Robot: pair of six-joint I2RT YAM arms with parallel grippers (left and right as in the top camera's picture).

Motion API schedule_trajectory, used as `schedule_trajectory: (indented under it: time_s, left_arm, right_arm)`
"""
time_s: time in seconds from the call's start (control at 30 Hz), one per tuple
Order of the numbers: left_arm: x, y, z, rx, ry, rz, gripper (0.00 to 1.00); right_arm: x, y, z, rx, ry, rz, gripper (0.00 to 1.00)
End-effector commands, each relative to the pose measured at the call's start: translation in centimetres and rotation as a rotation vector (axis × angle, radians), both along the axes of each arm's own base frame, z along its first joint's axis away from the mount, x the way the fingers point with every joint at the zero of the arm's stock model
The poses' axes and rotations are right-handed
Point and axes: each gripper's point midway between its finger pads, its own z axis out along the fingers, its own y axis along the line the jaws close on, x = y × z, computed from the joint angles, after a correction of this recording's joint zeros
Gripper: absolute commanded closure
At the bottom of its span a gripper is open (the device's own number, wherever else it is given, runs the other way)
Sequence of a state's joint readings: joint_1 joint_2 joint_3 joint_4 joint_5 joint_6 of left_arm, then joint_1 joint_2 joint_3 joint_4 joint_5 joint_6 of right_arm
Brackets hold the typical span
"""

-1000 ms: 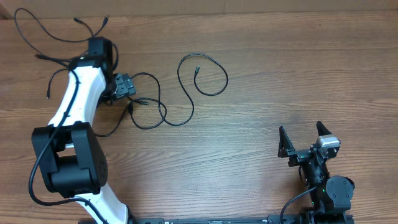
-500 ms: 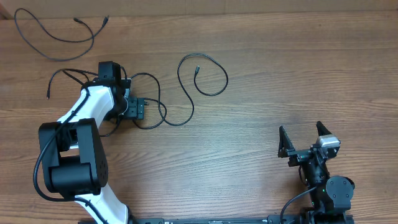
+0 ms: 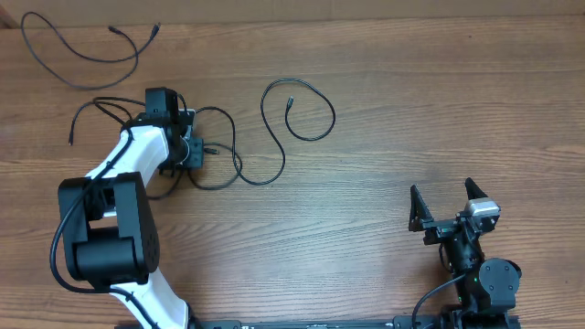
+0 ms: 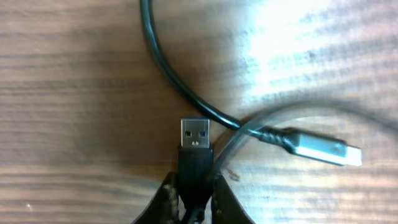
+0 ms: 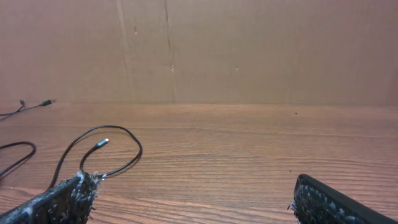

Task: Untangle cables

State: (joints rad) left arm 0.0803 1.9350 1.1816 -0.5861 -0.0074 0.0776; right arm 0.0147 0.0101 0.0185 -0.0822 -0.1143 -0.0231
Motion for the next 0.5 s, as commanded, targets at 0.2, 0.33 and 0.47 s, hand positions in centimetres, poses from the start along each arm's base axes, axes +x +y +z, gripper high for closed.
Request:
schedule_trajectory:
  time_s: [0.2,0.33,0.47]
  left_arm:
    - [-1.3,0.3,-1.1,-0.038,0.140,0.073,0.96]
    - [1.4,-1.4,5.1,-0.147,0.066,0.049,0.80]
    - [1.7,-1.4,7.2,-0.146,0.069,0.051,0.42]
  right_arm:
    - [0.0,-0.2,-0.2,-0.008,-0.004,-0.010,0.00]
    - [0.0,-0.2,-0.2,-0.008,-0.004,-0.010,0.00]
    - [0.0,-0.2,-0.2,-0.008,-0.004,-0.010,0.00]
